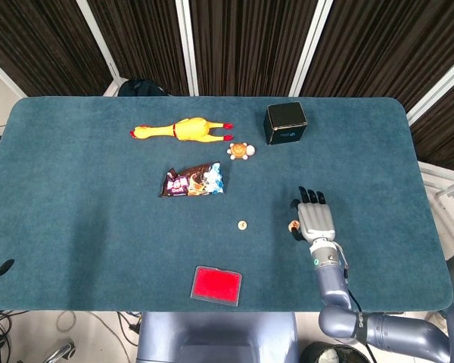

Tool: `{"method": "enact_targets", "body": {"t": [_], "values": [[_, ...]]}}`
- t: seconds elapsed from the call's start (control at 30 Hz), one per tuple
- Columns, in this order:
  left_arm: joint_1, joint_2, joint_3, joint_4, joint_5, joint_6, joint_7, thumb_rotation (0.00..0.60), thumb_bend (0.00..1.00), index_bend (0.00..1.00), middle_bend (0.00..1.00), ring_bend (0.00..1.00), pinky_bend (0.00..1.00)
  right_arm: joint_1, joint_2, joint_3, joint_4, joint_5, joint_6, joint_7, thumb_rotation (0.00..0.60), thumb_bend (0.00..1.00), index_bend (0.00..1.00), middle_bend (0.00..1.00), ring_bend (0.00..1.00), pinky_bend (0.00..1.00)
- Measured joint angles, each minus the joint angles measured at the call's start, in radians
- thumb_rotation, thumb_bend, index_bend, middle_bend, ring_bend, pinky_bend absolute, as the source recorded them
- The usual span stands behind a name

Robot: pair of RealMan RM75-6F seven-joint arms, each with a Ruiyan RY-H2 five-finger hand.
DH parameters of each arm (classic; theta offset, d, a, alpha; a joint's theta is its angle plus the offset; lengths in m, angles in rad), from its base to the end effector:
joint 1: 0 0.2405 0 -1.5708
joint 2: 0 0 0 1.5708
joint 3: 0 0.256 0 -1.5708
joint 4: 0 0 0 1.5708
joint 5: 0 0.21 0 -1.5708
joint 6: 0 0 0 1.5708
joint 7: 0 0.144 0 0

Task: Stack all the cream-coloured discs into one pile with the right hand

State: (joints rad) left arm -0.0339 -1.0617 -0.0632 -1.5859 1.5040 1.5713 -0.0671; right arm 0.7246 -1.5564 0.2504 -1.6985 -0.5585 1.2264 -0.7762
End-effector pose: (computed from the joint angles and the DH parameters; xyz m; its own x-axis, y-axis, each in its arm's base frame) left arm -0.3214 0.1676 0.1933 0.4105 -0.0819 0.9082 0.9118 0.0304 -0.4095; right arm -0.1643 -0.3282 0.0005 0.4196 -0.3349 0.8436 -0.8913 0.0239 0.4528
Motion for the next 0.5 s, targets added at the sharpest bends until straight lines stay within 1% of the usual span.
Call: {"method": "enact_targets", "body": {"t": [0.07, 0.27, 0.4, 0.5], "values": [[0.000, 0.000, 0.000, -0.001, 0.001, 0.000, -0.002, 0.600, 0.10, 0.13, 0.00, 0.00, 0.03, 0.011, -0.002, 0.011, -0.008, -0.003, 0.010, -0.004, 0.600, 0.40, 0.32, 0.00, 0.00, 0.00], [0.001, 0.001, -0.002, -0.005, -0.005, -0.001, -0.008, 0.600, 0.10, 0.13, 0.00, 0.00, 0.03, 0.049, -0.043, 0.036, -0.018, -0.011, 0.026, -0.018, 0.600, 0.35, 0.32, 0.00, 0.00, 0.00], [0.001, 0.001, -0.001, -0.005, -0.002, -0.001, -0.009, 0.600, 0.10, 0.13, 0.00, 0.00, 0.03, 0.084, -0.089, 0.053, -0.017, 0.004, 0.035, -0.044, 0.600, 0.34, 0.32, 0.00, 0.00, 0.00], [0.001, 0.002, -0.002, -0.006, -0.005, -0.001, -0.012, 0.600, 0.10, 0.13, 0.00, 0.00, 0.03, 0.108, -0.131, 0.068, -0.014, 0.020, 0.046, -0.056, 0.600, 0.32, 0.32, 0.00, 0.00, 0.00]]}}
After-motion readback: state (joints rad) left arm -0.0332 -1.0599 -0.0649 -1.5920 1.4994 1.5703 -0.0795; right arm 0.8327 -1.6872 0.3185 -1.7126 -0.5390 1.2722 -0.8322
